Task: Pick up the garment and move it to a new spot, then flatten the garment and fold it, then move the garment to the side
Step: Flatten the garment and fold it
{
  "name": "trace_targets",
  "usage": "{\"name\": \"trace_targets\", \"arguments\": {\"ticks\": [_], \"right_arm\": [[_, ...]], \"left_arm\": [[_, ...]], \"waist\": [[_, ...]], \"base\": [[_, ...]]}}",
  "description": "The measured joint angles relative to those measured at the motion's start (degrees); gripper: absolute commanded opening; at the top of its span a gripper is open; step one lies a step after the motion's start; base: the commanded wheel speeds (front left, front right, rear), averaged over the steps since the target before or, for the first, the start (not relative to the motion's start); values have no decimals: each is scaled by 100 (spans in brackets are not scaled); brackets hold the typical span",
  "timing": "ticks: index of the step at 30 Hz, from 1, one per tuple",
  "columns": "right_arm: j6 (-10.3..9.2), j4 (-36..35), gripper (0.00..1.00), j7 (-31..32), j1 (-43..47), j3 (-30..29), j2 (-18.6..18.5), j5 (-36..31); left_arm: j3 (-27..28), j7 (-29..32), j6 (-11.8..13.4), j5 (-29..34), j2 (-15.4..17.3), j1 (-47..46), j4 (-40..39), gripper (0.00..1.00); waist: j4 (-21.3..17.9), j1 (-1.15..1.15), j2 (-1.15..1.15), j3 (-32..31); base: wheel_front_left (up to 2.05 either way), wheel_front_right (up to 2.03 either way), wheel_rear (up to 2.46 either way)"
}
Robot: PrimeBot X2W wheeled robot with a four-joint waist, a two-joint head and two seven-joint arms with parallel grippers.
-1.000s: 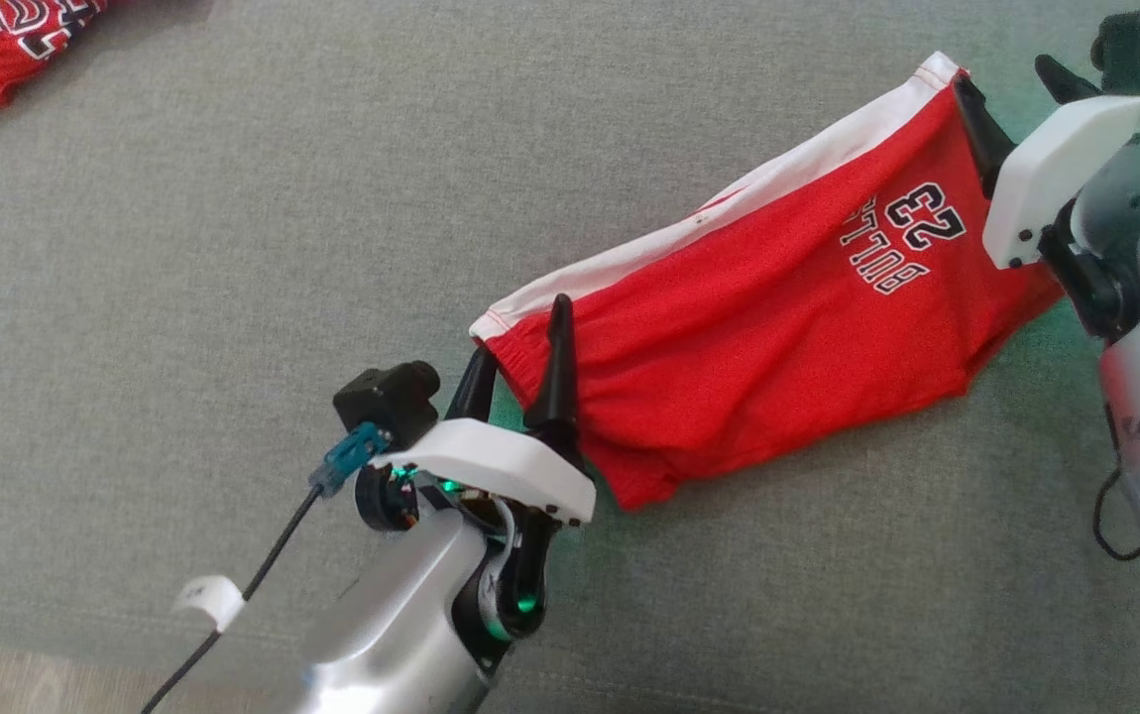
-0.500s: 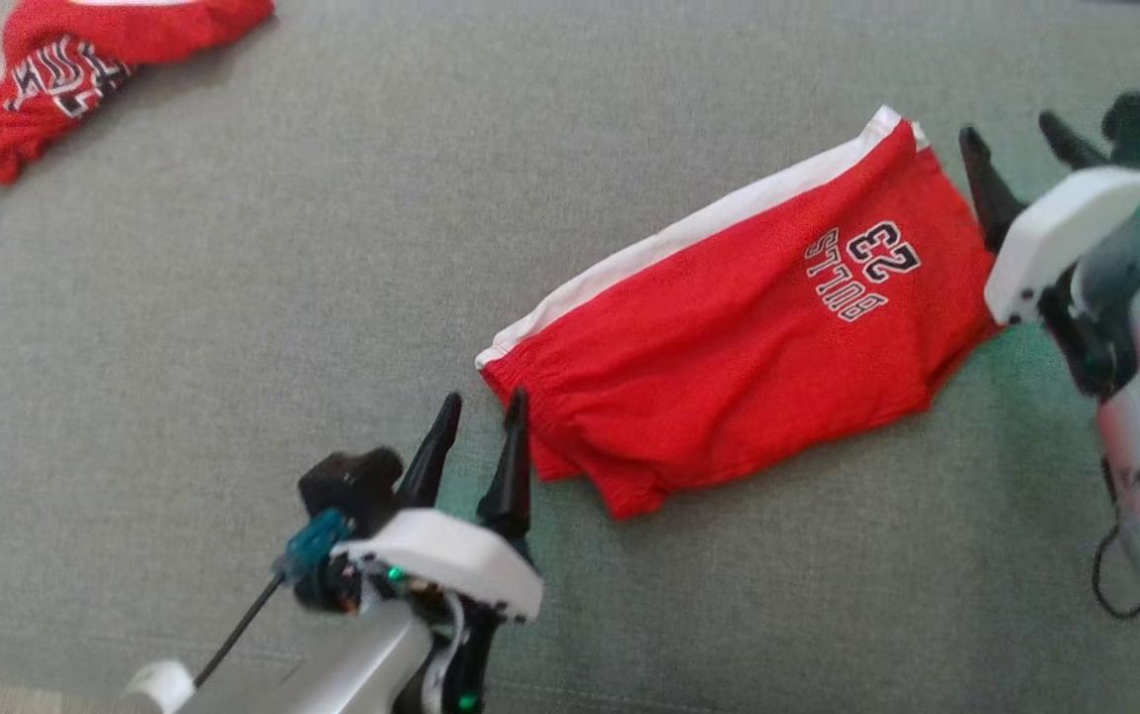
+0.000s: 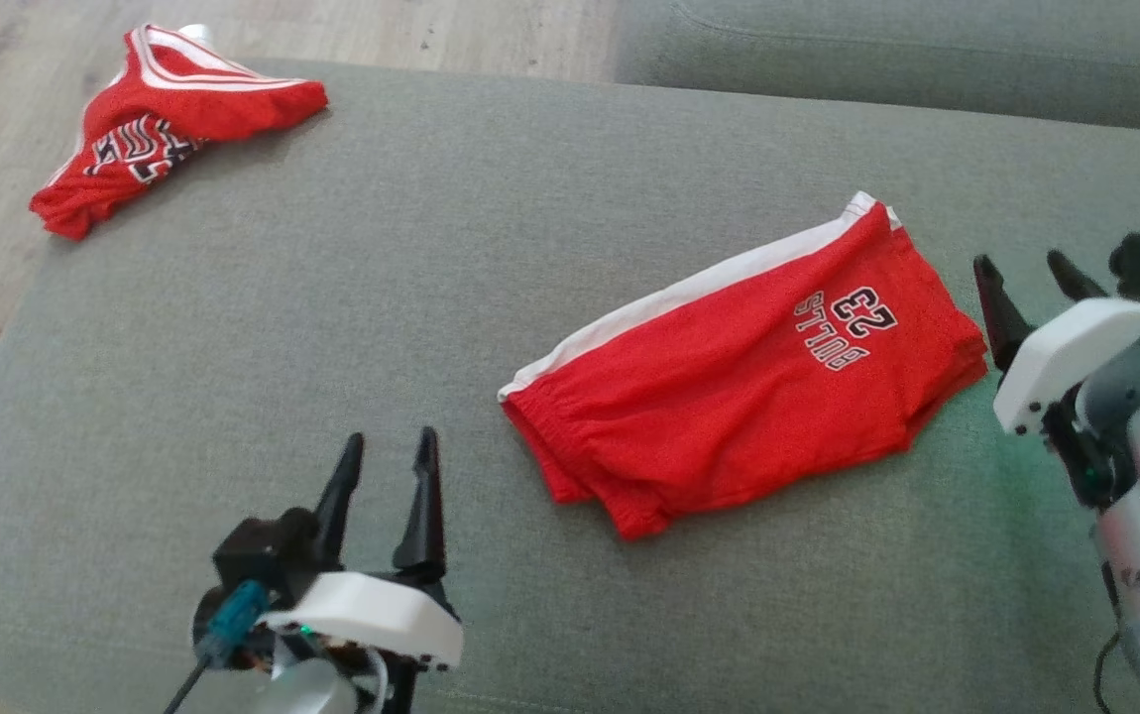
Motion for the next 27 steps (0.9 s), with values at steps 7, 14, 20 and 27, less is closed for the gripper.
{"name": "trace_targets", "arguments": {"ticks": [7,14,20,27], "right_arm": [[0,102,100,275,110,-76,-9,-68],[0,657,100,854,26,-199,-203,-227],[0,928,100,1363,-272,-308,-268,-234],[0,926,0,1827,-383,-305,-275,126]], "left_arm": [[289,-90,159,54,122,230,-274,100],[465,-104,201,96,130,232,-430,100],[498,-131,199,116,114,233,-436,100],[606,-147,199,167,101,233,-463,100]], "waist": [[222,2,0,78],[565,2,0,339],[769,3,0,490],[741,2,0,516]], "base": [[0,0,0],[0,0,0],[0,0,0],[0,0,0]]}}
